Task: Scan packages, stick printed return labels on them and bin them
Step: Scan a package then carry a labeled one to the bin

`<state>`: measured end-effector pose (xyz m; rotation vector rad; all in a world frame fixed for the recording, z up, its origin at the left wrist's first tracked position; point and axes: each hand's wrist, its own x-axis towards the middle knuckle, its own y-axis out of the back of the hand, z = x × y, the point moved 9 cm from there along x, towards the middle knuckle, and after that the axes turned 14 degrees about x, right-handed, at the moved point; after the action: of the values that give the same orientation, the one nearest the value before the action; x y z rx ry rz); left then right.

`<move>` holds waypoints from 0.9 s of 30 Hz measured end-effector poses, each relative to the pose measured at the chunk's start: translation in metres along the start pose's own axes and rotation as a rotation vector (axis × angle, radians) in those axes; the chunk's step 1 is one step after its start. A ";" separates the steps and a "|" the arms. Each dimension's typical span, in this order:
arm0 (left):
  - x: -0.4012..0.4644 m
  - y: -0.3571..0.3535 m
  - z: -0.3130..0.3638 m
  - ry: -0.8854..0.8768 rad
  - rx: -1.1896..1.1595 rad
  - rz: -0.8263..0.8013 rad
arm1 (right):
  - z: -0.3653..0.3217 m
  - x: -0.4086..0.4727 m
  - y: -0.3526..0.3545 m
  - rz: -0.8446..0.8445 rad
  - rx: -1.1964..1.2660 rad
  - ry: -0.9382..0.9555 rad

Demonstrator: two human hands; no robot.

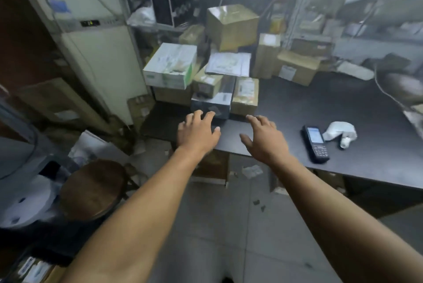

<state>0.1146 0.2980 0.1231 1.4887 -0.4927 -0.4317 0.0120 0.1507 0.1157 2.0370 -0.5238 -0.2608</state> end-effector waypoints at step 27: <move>0.381 0.053 0.046 0.025 -0.333 0.132 | 0.055 0.355 0.117 0.142 0.080 -0.045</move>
<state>0.4030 0.0490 0.1940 1.1325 -0.4709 -0.3711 0.2746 -0.1074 0.2006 2.0636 -0.7137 -0.2037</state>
